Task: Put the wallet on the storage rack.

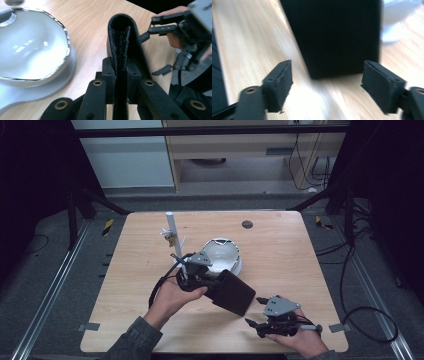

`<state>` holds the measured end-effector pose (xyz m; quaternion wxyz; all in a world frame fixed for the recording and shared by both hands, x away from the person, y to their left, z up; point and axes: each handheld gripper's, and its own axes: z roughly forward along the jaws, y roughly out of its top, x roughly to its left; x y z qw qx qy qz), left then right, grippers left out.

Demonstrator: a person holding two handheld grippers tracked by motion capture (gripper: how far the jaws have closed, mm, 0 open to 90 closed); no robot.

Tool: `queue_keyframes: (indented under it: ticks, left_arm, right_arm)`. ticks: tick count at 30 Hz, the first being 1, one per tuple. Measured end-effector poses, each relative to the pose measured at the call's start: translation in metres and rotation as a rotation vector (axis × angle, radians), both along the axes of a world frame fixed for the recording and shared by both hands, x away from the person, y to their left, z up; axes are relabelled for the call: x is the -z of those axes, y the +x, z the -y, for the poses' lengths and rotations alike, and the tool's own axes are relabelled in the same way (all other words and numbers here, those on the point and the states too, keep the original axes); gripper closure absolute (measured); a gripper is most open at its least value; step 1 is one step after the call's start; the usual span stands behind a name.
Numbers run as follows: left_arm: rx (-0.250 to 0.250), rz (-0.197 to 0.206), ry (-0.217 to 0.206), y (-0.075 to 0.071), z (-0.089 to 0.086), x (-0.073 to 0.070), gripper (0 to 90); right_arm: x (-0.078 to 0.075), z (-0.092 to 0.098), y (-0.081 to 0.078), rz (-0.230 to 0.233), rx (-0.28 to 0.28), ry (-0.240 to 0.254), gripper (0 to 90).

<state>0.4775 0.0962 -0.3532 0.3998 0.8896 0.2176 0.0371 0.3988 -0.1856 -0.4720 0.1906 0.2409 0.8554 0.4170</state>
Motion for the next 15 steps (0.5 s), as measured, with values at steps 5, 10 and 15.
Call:
queue_keyframes:
  ticks: [5, 10, 15]
  left_arm:
    - [-0.019, 0.032, 0.015, 0.000, -0.012, -0.025, 80.9]
    - [-0.029, 0.064, 0.036, 0.000, -0.019, -0.042, 80.9]
    - [-0.044, 0.085, 0.028, 0.001, -0.026, -0.060, 80.9]
  right_arm:
    - [0.017, 0.030, 0.026, -0.091, 0.255, 0.033, 13.9]
    - [0.027, 0.040, 0.044, -0.132, 0.384, 0.021, 10.5]
    - [0.036, 0.042, 0.054, -0.172, 0.440, 0.013, 9.4]
